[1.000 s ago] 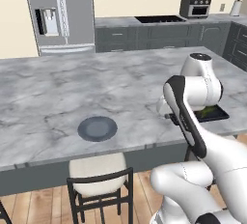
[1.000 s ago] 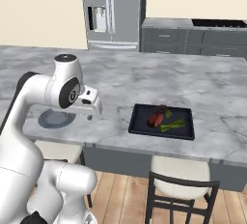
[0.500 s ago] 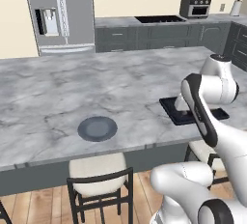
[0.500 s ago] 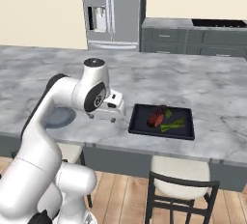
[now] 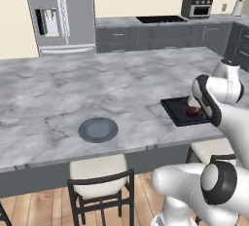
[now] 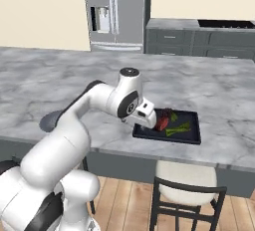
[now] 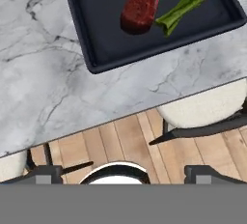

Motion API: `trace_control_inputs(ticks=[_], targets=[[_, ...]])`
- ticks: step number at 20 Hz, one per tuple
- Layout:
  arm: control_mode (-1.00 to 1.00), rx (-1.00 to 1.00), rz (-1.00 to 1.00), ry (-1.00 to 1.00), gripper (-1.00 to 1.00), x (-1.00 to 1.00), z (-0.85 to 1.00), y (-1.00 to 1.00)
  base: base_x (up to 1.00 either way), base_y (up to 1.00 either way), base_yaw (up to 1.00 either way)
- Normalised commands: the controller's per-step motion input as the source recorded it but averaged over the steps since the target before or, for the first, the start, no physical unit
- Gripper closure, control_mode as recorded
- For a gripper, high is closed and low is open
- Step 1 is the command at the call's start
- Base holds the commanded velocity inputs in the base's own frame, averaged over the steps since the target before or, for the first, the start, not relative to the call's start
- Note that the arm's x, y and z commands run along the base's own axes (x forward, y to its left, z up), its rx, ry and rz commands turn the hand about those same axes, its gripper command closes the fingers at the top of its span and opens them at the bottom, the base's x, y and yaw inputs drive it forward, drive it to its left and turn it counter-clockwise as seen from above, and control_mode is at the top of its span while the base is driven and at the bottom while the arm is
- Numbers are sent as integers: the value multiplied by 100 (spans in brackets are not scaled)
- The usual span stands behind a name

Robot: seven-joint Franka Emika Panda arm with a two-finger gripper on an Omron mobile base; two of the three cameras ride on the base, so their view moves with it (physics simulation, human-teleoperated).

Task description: Create a steak meal by picking up the steak and asparagus from the tray and placing them on the plate. Leave the grapes on the tray.

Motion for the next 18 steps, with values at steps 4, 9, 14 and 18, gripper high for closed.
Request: trace_control_inputs(ticks=[4, 9, 14, 18], targets=[[-100, 0, -28, 2, -100, 74, -35, -23, 0, 0, 0], [-100, 1, -15, 3, -100, 77, -39, -29, 0, 0, 0], [-100, 4, -8, 3, -100, 67, -43, -42, 0, 0, 0], [-100, 6, -1, 2, -100, 51, -25, -30, 0, 0, 0]])
